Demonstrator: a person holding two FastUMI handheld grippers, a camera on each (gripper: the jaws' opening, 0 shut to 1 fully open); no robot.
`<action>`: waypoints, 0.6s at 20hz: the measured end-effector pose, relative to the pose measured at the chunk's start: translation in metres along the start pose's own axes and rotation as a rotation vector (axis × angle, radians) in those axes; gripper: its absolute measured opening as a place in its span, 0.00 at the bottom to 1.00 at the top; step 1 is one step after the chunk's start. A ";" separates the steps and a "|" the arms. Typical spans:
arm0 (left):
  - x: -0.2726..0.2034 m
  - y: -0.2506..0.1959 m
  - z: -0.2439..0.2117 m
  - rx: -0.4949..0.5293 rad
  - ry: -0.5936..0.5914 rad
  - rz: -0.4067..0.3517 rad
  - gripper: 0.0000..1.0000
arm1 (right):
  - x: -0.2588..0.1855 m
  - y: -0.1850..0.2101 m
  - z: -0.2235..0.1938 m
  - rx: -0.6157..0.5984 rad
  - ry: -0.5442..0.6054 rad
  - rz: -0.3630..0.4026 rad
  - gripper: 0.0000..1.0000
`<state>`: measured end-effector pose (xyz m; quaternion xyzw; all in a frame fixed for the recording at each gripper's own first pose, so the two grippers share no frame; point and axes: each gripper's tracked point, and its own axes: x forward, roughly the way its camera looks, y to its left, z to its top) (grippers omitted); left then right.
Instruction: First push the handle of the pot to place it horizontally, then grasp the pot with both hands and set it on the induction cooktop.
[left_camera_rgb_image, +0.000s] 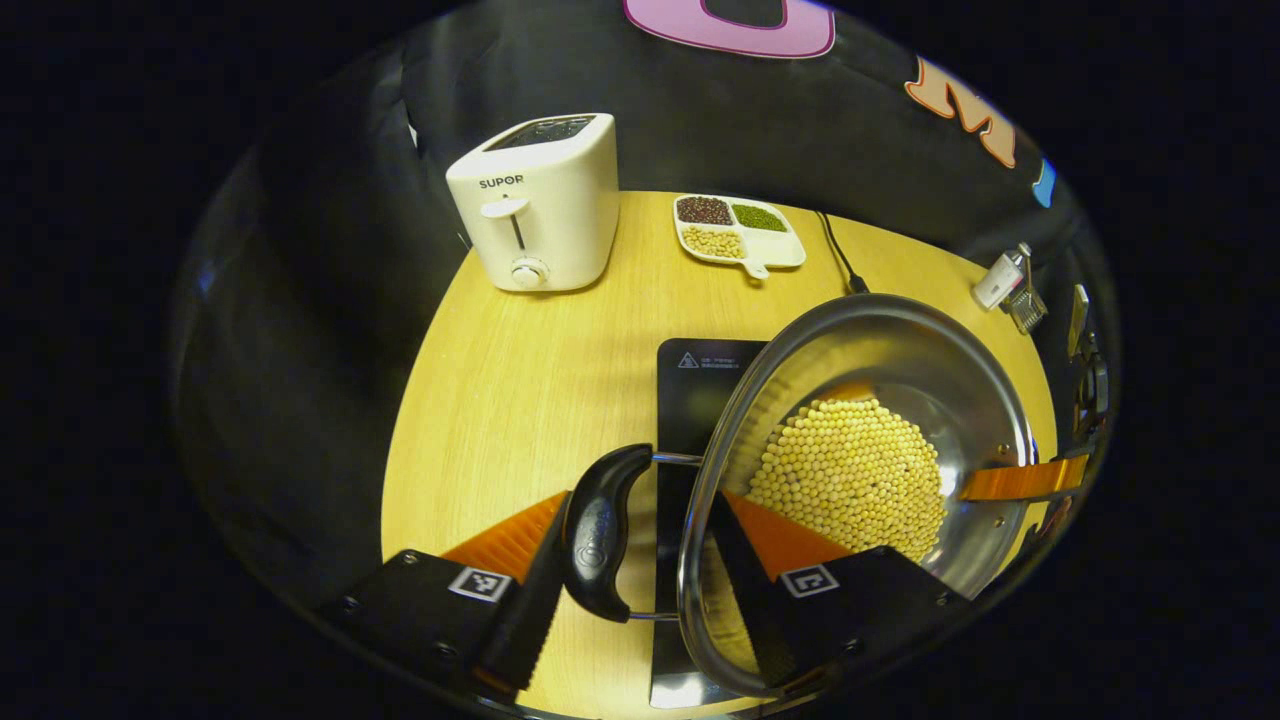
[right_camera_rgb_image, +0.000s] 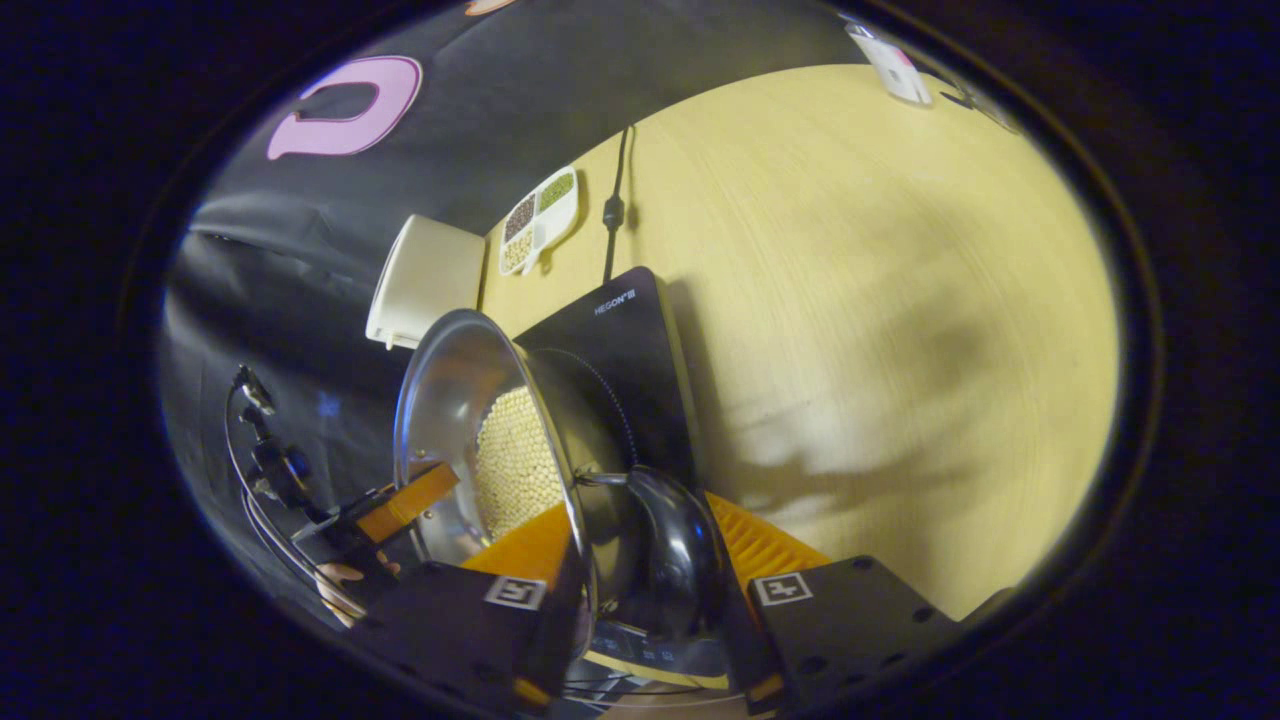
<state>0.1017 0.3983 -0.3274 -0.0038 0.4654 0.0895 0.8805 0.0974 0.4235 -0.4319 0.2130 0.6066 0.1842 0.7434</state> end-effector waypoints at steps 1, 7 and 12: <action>-0.002 0.001 0.005 0.001 -0.028 0.018 0.96 | -0.003 -0.002 0.001 -0.009 -0.011 -0.007 0.68; -0.039 -0.016 0.017 -0.052 -0.127 0.043 1.00 | -0.037 -0.015 0.016 -0.057 -0.104 -0.015 1.00; -0.068 -0.026 0.009 -0.104 -0.166 0.069 1.00 | -0.078 -0.034 0.030 -0.086 -0.228 -0.037 0.94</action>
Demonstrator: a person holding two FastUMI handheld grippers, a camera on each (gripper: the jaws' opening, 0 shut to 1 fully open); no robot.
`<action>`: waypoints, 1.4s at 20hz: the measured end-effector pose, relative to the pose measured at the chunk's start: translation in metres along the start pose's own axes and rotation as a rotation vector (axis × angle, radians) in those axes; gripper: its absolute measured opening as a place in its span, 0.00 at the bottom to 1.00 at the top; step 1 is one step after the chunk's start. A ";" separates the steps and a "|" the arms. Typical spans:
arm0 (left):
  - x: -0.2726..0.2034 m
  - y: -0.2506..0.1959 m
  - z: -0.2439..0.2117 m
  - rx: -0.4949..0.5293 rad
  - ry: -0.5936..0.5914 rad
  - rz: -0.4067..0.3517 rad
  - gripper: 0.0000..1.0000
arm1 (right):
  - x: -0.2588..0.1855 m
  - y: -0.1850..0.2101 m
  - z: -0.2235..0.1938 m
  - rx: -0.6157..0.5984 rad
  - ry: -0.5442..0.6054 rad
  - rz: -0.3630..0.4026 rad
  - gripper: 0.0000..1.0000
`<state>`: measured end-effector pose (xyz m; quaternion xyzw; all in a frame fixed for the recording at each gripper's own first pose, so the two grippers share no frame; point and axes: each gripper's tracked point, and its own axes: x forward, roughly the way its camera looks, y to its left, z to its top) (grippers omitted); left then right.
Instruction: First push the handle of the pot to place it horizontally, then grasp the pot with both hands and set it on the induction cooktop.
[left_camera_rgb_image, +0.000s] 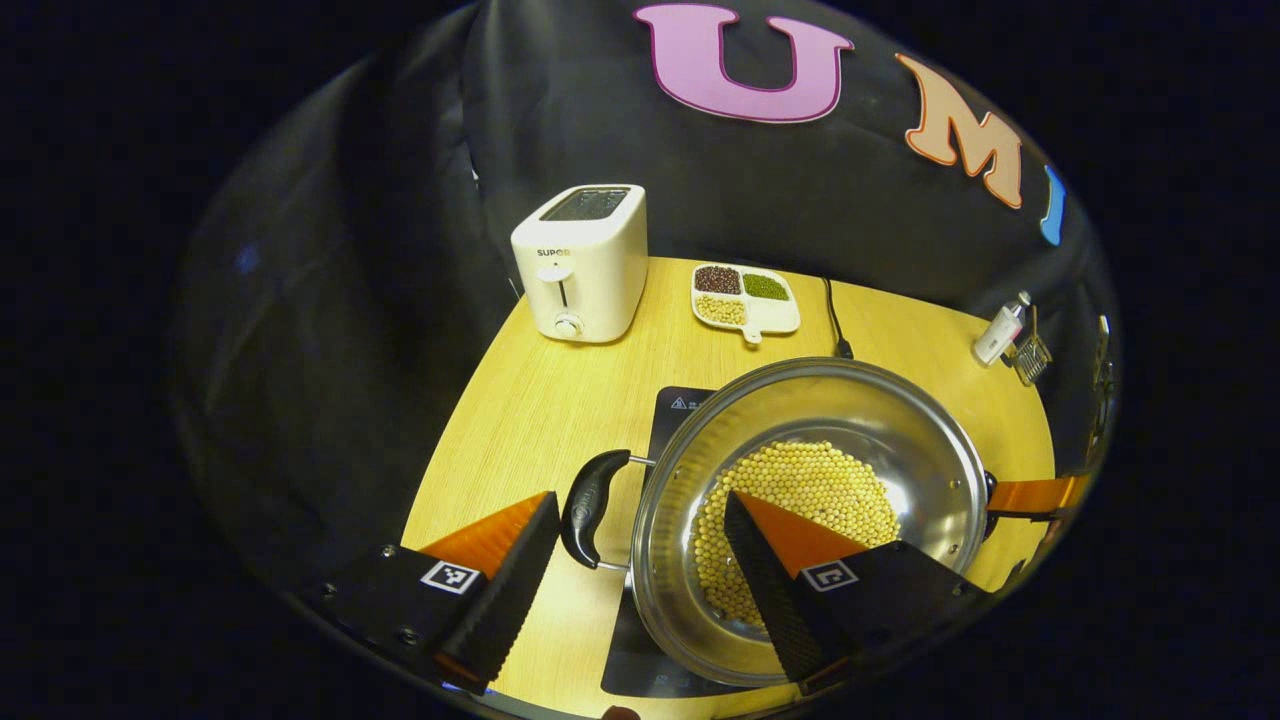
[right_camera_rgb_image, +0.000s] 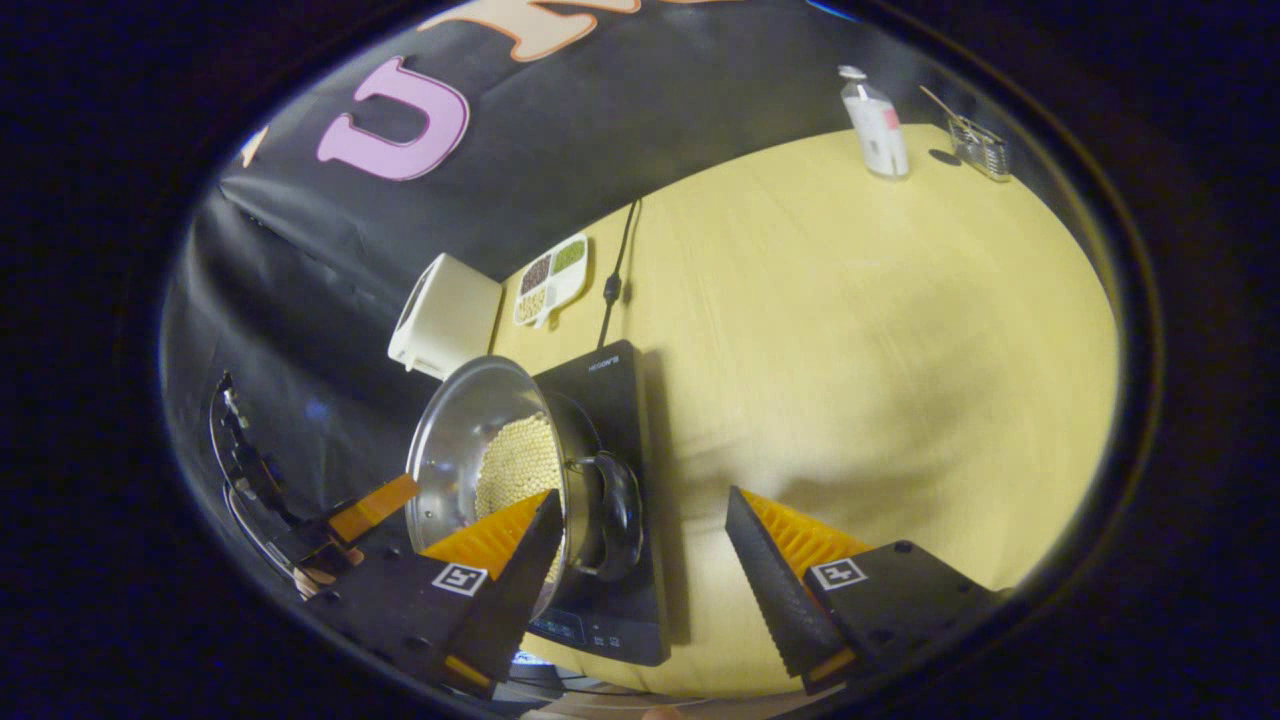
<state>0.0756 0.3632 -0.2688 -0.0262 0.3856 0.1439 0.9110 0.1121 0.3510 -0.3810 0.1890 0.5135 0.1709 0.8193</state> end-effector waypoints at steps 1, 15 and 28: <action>-0.008 -0.001 0.000 -0.003 -0.013 0.007 1.00 | -0.007 -0.005 0.003 -0.005 -0.018 -0.003 1.00; -0.117 -0.155 -0.037 0.001 -0.065 0.004 1.00 | -0.125 -0.094 0.052 -0.190 -0.189 0.005 1.00; -0.226 -0.312 0.034 -0.042 -0.606 -0.024 1.00 | -0.315 -0.148 0.193 -0.362 -0.748 -0.039 0.92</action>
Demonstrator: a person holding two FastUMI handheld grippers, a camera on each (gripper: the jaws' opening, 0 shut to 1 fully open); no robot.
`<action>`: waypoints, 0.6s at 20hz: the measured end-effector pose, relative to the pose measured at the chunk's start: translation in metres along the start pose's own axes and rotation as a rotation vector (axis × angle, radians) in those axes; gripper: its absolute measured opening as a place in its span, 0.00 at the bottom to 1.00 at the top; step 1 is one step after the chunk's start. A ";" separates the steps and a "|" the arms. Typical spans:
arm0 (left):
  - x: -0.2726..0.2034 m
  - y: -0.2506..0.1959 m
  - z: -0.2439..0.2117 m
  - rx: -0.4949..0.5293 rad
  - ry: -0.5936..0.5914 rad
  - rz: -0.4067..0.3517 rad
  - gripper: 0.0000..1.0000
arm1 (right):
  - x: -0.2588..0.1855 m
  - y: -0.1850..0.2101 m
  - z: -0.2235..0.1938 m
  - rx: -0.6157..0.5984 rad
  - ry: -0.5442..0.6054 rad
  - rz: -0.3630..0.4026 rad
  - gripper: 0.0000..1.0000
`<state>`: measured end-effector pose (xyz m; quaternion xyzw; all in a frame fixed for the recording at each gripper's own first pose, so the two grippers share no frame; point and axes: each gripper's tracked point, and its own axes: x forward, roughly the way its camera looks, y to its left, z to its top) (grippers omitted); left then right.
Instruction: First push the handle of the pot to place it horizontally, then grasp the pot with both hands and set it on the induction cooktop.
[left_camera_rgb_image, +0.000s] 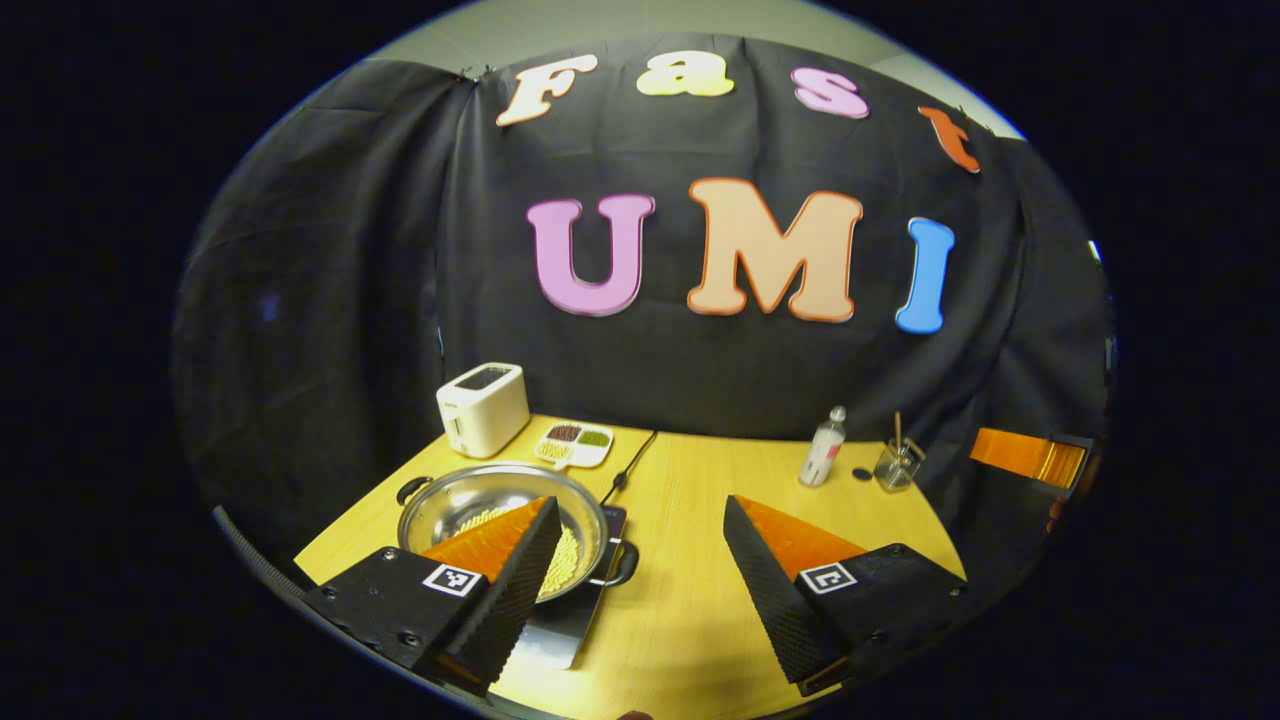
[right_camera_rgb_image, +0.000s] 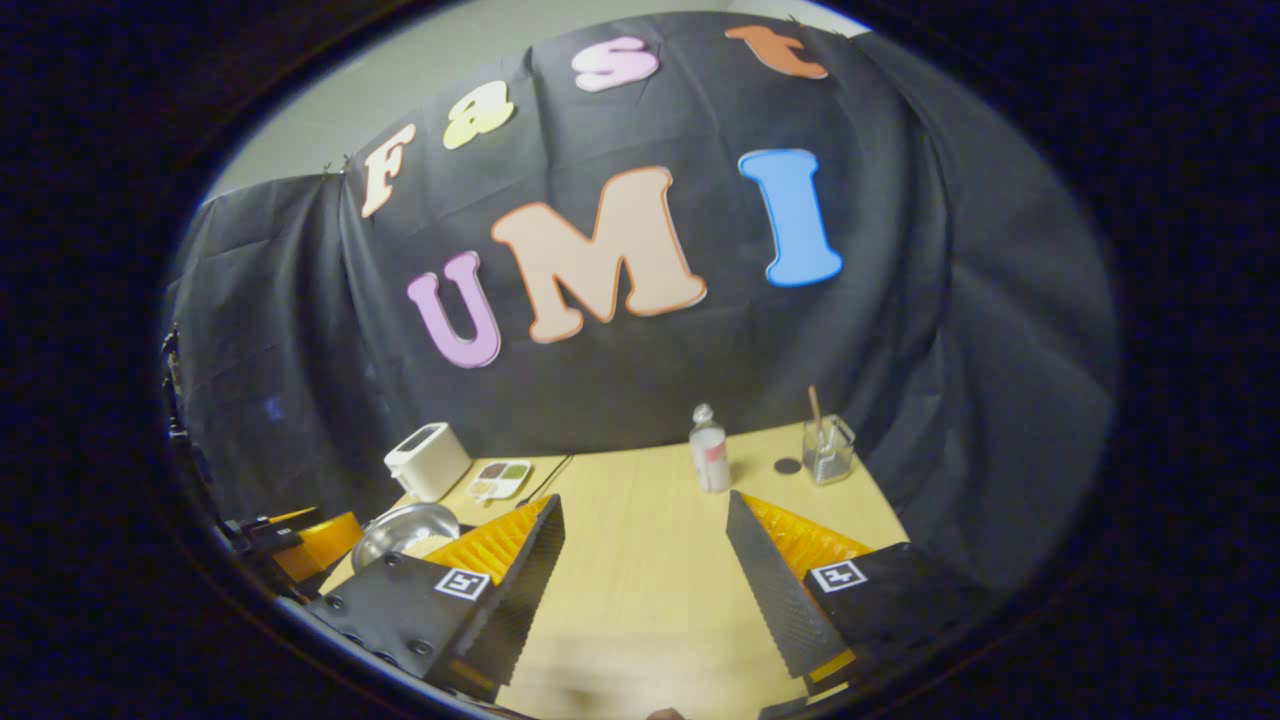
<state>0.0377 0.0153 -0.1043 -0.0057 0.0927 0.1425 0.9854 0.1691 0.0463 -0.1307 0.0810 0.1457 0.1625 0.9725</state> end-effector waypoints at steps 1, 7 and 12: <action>-0.004 -0.009 0.010 -0.001 -0.049 -0.006 1.00 | -0.007 -0.006 0.013 -0.016 -0.039 -0.010 0.92; -0.029 -0.043 0.050 0.008 -0.238 -0.034 0.99 | -0.041 -0.026 0.058 -0.049 -0.178 -0.030 0.99; -0.046 -0.059 0.054 -0.044 -0.295 -0.058 0.98 | -0.059 -0.026 0.062 -0.077 -0.204 -0.020 0.99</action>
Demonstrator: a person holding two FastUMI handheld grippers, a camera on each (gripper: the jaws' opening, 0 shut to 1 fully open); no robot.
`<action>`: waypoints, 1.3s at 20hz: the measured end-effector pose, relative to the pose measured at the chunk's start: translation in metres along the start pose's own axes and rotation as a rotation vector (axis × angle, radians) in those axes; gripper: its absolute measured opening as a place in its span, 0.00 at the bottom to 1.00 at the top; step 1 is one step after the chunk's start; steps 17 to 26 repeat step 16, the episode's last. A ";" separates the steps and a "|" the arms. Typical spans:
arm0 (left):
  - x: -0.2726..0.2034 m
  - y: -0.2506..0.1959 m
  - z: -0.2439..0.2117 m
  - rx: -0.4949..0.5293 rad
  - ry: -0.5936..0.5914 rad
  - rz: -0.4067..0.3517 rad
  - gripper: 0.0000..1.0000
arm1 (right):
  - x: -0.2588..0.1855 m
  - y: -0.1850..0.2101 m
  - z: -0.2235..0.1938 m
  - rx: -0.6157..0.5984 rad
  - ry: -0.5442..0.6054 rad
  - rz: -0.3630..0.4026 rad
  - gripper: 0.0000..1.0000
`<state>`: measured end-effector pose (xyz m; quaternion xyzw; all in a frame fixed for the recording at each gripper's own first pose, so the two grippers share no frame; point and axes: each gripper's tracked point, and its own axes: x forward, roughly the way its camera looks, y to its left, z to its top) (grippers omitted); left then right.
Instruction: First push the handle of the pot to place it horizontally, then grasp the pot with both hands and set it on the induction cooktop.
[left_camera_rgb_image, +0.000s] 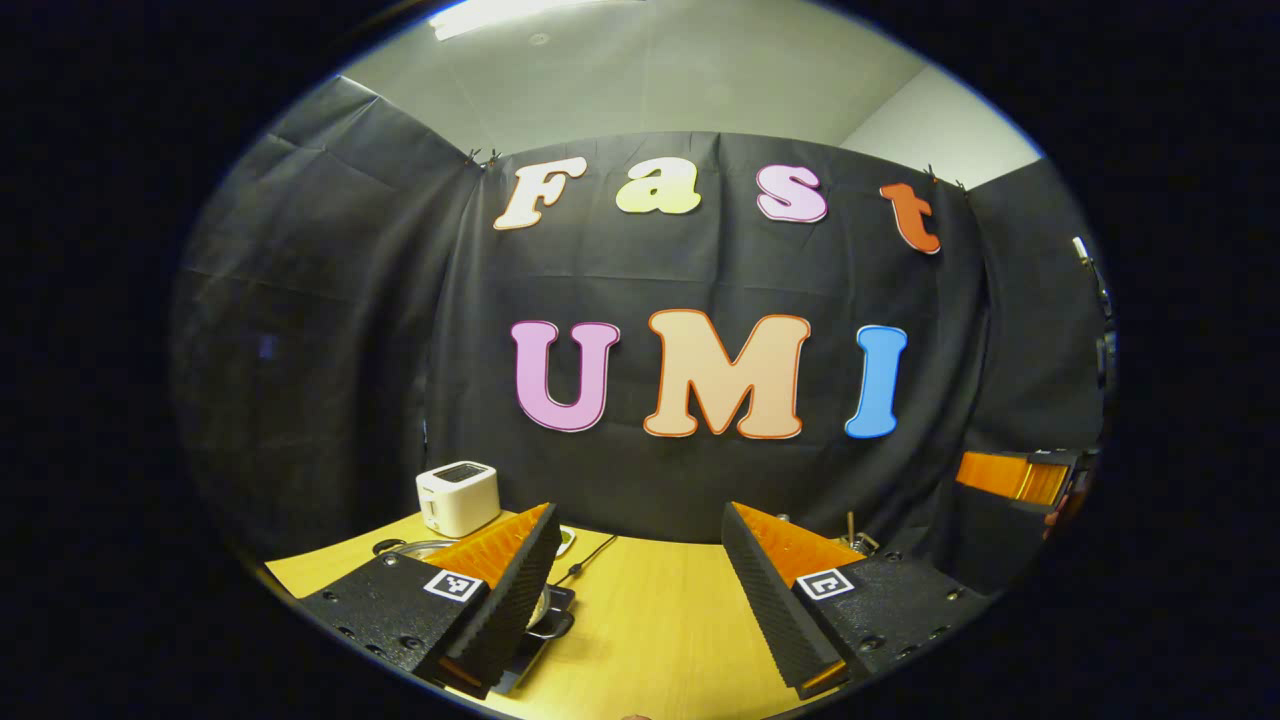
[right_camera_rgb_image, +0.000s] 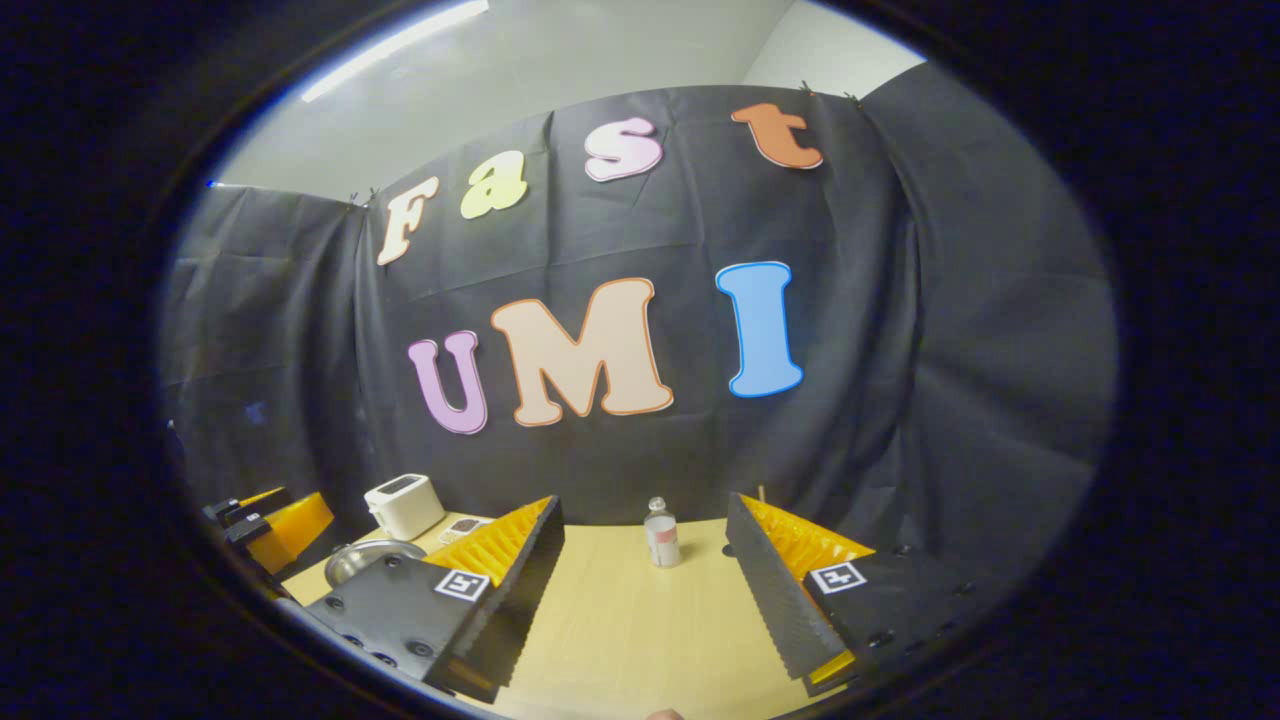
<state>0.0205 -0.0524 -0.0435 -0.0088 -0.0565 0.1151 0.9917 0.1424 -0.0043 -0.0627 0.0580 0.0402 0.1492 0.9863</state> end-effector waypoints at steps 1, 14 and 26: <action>-0.003 0.001 -0.002 0.000 0.006 0.001 0.96 | -0.003 0.002 -0.001 -0.008 0.000 0.009 0.92; -0.019 -0.002 -0.013 0.045 0.032 0.022 0.96 | -0.020 0.002 -0.004 -0.020 -0.001 0.034 1.00; -0.019 -0.006 -0.015 0.060 0.038 0.018 0.96 | -0.022 -0.001 -0.005 -0.013 0.002 0.033 0.93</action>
